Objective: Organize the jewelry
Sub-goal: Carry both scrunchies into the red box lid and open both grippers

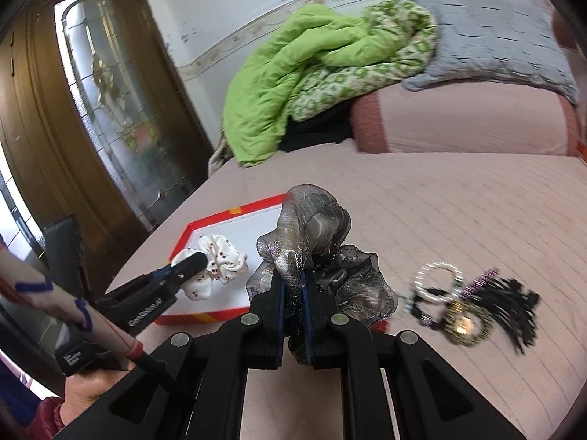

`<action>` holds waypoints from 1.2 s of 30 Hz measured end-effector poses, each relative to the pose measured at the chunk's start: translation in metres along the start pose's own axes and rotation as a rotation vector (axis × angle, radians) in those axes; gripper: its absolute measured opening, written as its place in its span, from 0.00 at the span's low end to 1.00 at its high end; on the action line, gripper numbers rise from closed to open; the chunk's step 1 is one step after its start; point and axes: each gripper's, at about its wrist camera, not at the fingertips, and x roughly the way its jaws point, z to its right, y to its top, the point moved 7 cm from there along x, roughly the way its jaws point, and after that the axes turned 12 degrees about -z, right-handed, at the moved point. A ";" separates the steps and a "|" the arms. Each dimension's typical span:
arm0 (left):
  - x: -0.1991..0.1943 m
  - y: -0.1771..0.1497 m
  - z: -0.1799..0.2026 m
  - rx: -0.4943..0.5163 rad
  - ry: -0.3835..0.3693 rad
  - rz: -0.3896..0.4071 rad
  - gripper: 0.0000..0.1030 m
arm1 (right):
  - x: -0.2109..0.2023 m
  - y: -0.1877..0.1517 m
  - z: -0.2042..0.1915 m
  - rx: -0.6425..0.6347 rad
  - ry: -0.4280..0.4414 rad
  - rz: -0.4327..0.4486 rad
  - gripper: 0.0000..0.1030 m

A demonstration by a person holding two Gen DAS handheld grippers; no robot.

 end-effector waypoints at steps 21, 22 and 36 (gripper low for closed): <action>0.069 0.064 -0.131 -0.181 0.101 -0.068 0.14 | 0.148 0.102 -0.068 -0.097 0.043 -0.171 0.09; 0.073 0.065 -0.134 -0.185 0.100 -0.076 0.14 | 0.156 0.107 -0.069 -0.103 0.034 -0.180 0.09; 0.116 0.072 -0.149 -0.257 0.050 -0.175 0.14 | 0.261 0.127 -0.071 -0.161 -0.070 -0.296 0.10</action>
